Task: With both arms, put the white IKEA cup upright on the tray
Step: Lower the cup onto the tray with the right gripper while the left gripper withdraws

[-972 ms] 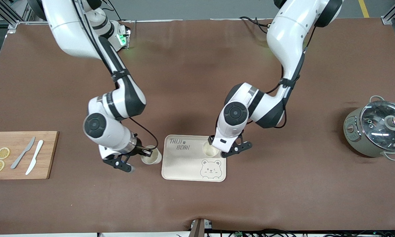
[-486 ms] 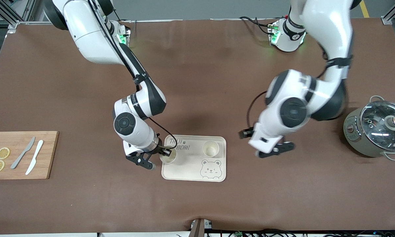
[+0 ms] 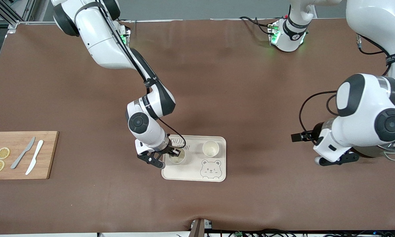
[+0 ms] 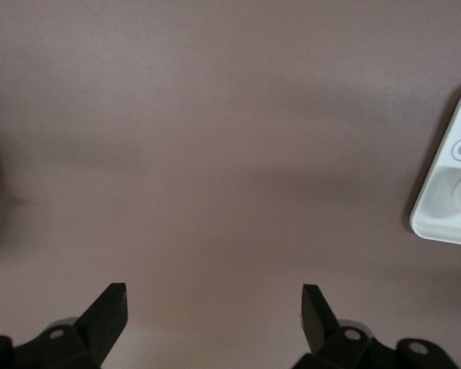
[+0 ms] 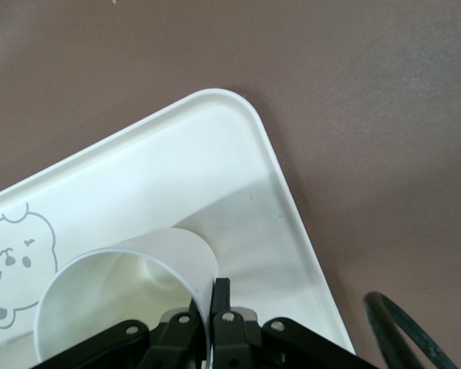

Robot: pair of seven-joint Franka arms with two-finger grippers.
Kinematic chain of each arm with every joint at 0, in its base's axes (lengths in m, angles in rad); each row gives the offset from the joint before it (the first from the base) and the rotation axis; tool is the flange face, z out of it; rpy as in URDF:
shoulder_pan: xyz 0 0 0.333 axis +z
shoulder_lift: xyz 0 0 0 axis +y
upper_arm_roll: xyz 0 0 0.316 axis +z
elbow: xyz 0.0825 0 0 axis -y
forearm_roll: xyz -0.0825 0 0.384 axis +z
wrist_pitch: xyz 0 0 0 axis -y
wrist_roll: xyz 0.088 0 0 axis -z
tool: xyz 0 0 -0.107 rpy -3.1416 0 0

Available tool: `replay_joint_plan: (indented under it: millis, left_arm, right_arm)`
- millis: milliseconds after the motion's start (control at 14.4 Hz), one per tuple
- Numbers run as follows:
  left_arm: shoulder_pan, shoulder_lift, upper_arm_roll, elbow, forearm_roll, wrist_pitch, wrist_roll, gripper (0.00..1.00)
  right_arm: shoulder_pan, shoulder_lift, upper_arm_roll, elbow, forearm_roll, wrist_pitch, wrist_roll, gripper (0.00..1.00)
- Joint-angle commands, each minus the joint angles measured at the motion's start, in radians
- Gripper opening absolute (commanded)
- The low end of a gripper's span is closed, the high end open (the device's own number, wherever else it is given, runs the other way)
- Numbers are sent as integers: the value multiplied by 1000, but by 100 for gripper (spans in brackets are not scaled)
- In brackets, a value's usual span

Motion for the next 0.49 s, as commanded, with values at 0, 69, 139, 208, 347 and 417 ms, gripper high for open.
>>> replay_joint_plan:
  millis: [0, 69, 139, 208, 347, 417]
  left_arm:
    - [23, -23, 3, -14, -10, -2, 38, 100]
    - [23, -40, 7, -14, -9, -2, 38, 100]
    - [23, -57, 13, -14, -7, -1, 37, 100]
    - [23, -75, 16, -14, -5, -1, 34, 100]
    - [26, -120, 17, -19, 14, -1, 28, 100]
    - [45, -141, 9, -23, 19, -2, 29, 100]
  right_arm:
    - [11, 22, -12, 36, 9, 1, 16, 0]
    - [11, 22, -12, 36, 9, 0, 16, 0]
    - [11, 22, -12, 35, 9, 1, 16, 0]
    - [11, 25, -12, 35, 8, 1, 16, 0]
    - [11, 27, -12, 35, 8, 1, 16, 0]
    - [11, 27, -12, 35, 6, 6, 15, 0]
